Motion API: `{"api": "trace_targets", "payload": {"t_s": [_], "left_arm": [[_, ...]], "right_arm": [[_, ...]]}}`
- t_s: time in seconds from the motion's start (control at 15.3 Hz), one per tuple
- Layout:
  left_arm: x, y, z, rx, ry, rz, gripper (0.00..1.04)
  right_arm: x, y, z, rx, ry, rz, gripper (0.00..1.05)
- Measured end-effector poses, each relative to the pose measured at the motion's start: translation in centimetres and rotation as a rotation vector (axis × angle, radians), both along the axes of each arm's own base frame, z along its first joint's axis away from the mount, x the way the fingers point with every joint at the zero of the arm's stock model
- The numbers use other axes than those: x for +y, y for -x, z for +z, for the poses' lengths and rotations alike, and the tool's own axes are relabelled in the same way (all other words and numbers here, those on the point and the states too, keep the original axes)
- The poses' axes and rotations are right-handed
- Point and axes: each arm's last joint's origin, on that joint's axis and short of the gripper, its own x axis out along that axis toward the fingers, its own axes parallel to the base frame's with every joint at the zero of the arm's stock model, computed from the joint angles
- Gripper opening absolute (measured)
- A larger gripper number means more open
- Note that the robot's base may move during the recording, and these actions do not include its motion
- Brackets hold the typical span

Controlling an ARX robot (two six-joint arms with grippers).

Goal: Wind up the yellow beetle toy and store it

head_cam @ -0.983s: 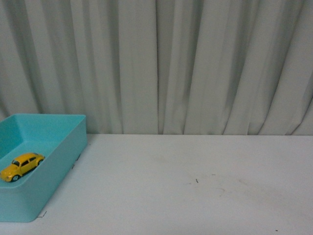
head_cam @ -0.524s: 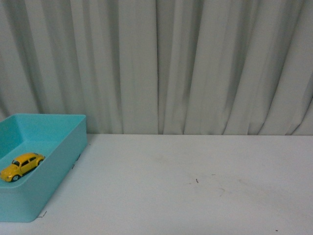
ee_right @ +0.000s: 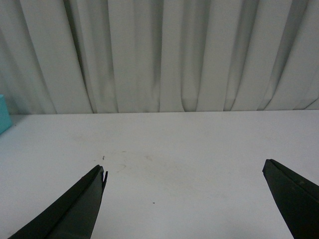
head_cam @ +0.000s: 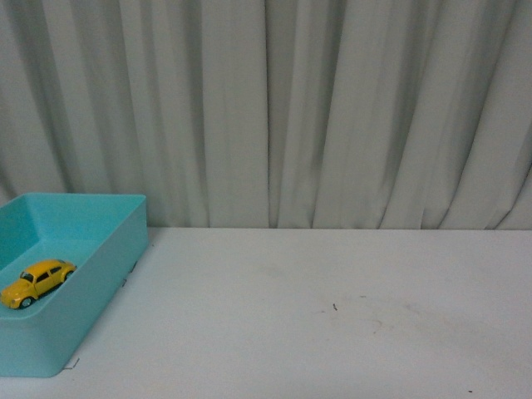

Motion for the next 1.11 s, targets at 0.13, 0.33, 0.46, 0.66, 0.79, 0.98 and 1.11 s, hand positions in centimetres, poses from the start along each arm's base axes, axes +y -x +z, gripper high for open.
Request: {"api": "trace_targets", "payload": {"t_s": [0.13,0.33,0.46,0.66,0.79,0.98,1.11], "left_arm": [[0.00,0.00,0.00,0.000,0.000,0.000,0.98],[0.00,0.00,0.01,-0.001,0.000,0.000,0.98],[0.00,0.00,0.01,-0.001,0.000,0.001,0.98],[0.00,0.00,0.00,0.000,0.001,0.000,0.98],[0.00,0.00,0.00,0.000,0.000,-0.001,0.98],[0.00,0.00,0.00,0.000,0.002,-0.001,0.98],[0.00,0.00,0.00,0.000,0.002,0.000,0.98]], "right_arm": [[0.00,0.00,0.00,0.000,0.000,0.000,0.98],[0.00,0.00,0.02,-0.002,0.000,0.000,0.98],[0.00,0.00,0.01,-0.002,0.000,0.000,0.98],[0.00,0.00,0.01,-0.002,0.000,0.000,0.98],[0.00,0.00,0.00,0.000,-0.001,0.000,0.98],[0.00,0.00,0.00,0.000,-0.001,0.000,0.98],[0.00,0.00,0.02,-0.002,-0.002,0.000,0.98]]}}
